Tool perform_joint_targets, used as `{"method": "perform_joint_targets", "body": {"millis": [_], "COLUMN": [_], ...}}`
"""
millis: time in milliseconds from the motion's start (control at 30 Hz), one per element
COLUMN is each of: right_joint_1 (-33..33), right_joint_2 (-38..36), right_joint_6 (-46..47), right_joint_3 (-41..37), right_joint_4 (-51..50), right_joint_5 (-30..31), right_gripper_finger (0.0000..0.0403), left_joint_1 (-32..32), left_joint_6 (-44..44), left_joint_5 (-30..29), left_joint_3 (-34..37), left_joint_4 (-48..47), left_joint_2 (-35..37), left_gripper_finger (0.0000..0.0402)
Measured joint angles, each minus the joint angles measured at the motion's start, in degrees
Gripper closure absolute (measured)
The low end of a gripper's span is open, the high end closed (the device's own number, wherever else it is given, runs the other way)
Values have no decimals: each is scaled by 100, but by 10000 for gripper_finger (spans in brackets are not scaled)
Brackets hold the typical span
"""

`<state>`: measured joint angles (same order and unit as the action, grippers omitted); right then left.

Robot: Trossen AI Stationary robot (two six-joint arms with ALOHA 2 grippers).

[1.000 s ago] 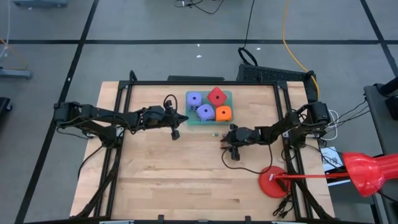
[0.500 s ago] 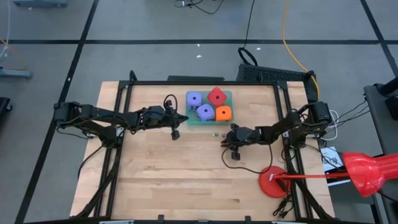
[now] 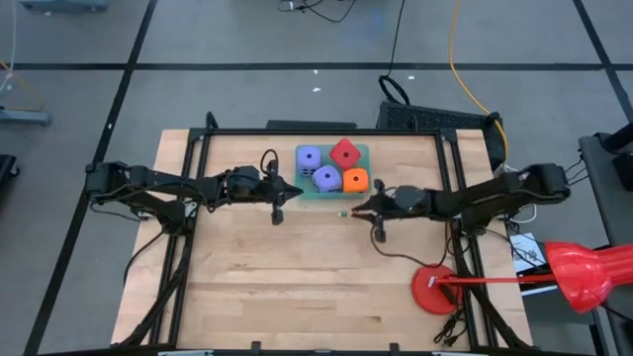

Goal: Pick & Place Dice
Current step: Put the small red dice into the basket

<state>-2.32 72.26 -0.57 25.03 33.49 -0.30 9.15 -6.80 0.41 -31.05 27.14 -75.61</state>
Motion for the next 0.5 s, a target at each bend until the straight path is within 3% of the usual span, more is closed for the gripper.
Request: {"method": "perform_joint_targets", "body": {"millis": [233, 500], "right_joint_1": [-962, -2161], "right_joint_2": [-585, -159], "right_joint_6": [150, 264], "right_joint_3": [60, 424], "right_joint_4": [-25, -302], "right_joint_5": [43, 21], "right_gripper_finger": [345, 344], "left_joint_1": [57, 57], "left_joint_6": [82, 112], "left_joint_5": [2, -1], "left_joint_3": [0, 0], "left_joint_4": [-4, 0], "left_joint_2": [0, 0], "left_gripper_finger": [371, 371]}}
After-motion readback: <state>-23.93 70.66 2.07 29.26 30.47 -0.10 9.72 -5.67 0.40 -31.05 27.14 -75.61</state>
